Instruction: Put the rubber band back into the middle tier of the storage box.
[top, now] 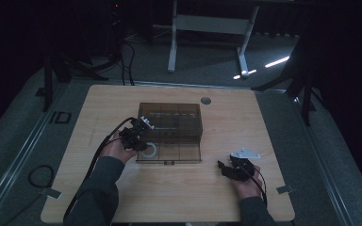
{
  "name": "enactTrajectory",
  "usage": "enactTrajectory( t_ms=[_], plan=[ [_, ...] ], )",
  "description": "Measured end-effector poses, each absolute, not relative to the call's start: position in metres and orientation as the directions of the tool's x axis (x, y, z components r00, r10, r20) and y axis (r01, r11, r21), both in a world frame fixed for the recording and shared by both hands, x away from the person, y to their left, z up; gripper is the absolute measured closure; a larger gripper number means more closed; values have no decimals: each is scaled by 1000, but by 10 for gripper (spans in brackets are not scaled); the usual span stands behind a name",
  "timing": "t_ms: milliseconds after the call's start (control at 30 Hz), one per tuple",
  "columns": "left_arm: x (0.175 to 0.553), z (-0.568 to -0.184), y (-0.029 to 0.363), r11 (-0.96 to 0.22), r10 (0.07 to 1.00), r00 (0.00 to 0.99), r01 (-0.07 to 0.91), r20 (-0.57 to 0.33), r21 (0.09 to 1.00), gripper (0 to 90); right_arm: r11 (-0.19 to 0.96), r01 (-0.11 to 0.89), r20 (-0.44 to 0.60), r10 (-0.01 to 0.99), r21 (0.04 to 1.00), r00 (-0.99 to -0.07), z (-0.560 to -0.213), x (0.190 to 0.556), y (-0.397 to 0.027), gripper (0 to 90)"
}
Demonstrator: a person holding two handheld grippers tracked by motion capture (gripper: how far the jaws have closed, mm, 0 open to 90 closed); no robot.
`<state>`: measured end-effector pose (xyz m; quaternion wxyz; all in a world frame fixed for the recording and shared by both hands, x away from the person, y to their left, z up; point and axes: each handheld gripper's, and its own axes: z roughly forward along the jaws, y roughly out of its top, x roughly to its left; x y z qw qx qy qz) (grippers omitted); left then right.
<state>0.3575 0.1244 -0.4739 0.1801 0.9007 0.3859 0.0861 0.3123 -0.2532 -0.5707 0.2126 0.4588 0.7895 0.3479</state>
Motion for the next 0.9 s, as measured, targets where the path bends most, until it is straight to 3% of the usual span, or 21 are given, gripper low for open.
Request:
enactTrajectory(
  t_ms=[900],
  plan=[
    [362,-482,122,-677,703,710,650,44,344,818,337,577,-17,872,744,-489,-571,312,-253,385]
  ],
)
